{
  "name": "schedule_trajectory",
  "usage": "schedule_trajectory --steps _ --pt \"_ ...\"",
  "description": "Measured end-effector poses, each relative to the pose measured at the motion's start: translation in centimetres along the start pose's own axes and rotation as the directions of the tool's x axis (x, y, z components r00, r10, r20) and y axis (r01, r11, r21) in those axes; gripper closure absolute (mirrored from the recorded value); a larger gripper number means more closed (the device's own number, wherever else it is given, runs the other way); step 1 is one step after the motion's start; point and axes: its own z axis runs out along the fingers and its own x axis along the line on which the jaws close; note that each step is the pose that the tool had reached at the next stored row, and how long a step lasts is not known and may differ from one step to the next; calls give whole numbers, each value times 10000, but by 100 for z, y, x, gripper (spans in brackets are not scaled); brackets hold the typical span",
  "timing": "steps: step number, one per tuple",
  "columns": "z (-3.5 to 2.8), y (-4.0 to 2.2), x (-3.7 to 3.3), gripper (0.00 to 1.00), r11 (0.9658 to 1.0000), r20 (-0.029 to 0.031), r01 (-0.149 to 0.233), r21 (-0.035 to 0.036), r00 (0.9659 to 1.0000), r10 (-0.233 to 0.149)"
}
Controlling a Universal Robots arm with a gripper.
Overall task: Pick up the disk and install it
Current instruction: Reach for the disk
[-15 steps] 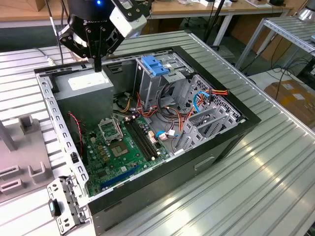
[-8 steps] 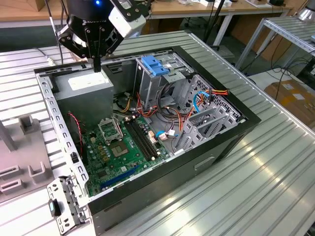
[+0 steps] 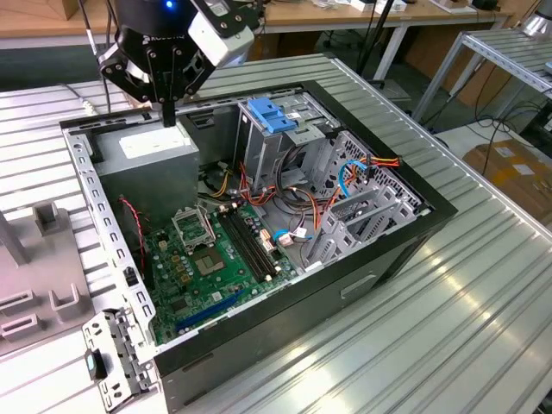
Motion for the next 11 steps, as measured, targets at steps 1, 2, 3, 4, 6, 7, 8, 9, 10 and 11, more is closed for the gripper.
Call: schedule_trajectory --steps 1,2,3,4,6,7,8,9,10,11 --pt "0 0 2 89 10000 0 0 1 10000 0" --pt "0 0 3 89 10000 0 0 1 10000 0" --pt "0 0 3 89 10000 0 0 0 10000 0" --pt "0 0 4 89 10000 0 0 1 10000 0" --pt "0 -1 14 89 10000 0 -1 0 10000 1" --pt "-1 -1 19 89 10000 0 -1 1 10000 1" --pt "-1 -2 25 89 10000 1 -1 0 10000 1" --pt "-1 -3 35 89 10000 0 -1 1 10000 1" --pt "-1 -3 44 89 10000 1 -1 0 10000 1" --pt "-1 -4 49 89 10000 0 0 0 10000 0"
